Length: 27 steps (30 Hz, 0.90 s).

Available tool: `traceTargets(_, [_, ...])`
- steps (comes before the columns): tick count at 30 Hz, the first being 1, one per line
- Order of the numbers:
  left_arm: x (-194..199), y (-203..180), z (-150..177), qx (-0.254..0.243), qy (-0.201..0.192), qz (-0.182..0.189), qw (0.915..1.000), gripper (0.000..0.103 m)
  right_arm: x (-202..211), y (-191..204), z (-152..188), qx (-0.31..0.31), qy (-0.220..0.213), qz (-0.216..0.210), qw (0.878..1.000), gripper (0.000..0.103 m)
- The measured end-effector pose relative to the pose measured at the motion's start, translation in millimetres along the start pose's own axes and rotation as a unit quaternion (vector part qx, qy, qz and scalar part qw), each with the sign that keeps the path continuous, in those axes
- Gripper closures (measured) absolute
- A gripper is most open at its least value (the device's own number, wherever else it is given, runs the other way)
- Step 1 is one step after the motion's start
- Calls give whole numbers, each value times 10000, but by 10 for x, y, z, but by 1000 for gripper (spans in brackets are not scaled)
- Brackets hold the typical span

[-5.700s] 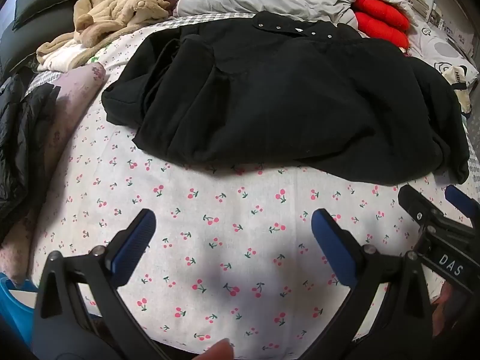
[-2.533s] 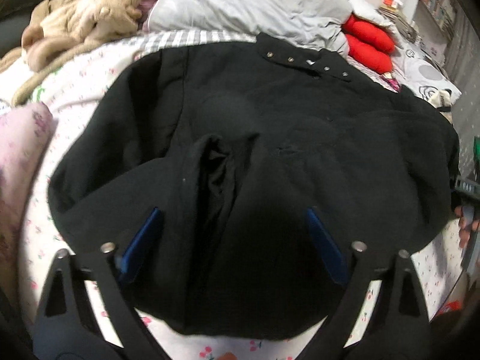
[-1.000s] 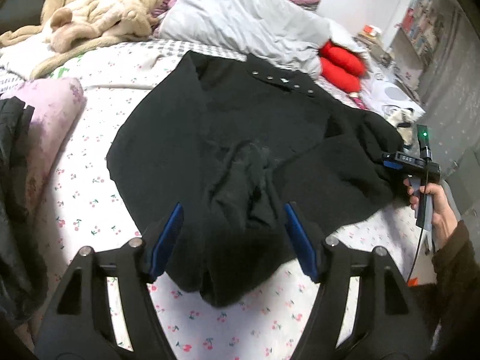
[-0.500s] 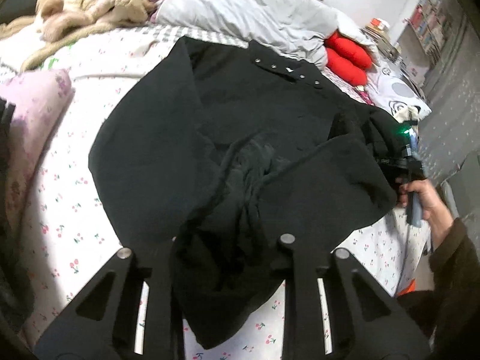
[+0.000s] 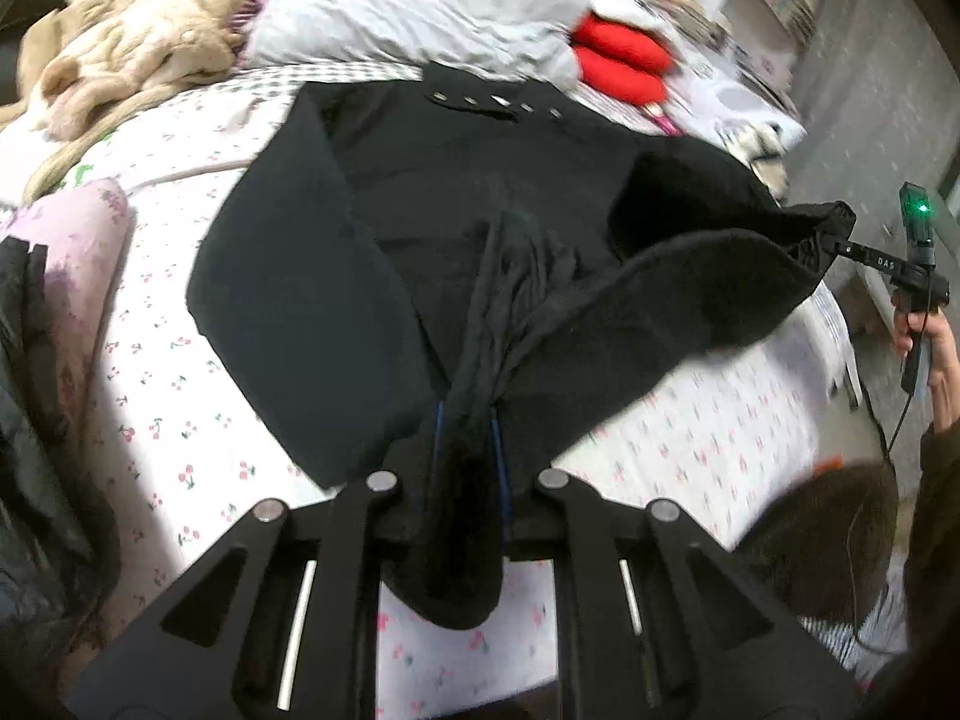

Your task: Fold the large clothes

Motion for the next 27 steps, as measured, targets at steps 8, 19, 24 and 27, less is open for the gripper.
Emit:
traceTargets(8, [-218, -271, 564, -714, 1221, 13, 9899, 88, 75, -465, 940, -267, 895, -81, 9956, 87])
traceTargets(19, [17, -469, 798, -1436, 1148, 120, 9829, 37, 382, -576, 1334, -236, 1317, -118, 9909, 31])
traceTargets(24, [259, -254, 514, -757, 422, 282, 9958, 21, 348, -607, 1153, -565, 1147, -413, 9909, 25])
traceTargets(27, [86, 91, 527, 145, 754, -116, 9970, 20, 115, -687, 1150, -934, 1318, -449, 9858, 25])
Point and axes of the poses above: each gripper's, at about its wrist camera, not at the fingertips, and x roughly against the way its jaws point, y to its left, z to its underside, the point moved 4 cm from there along -x, roughly the way its jaws point, and after that the axes turned 3 degrees about -x, right-handed, at the moved point
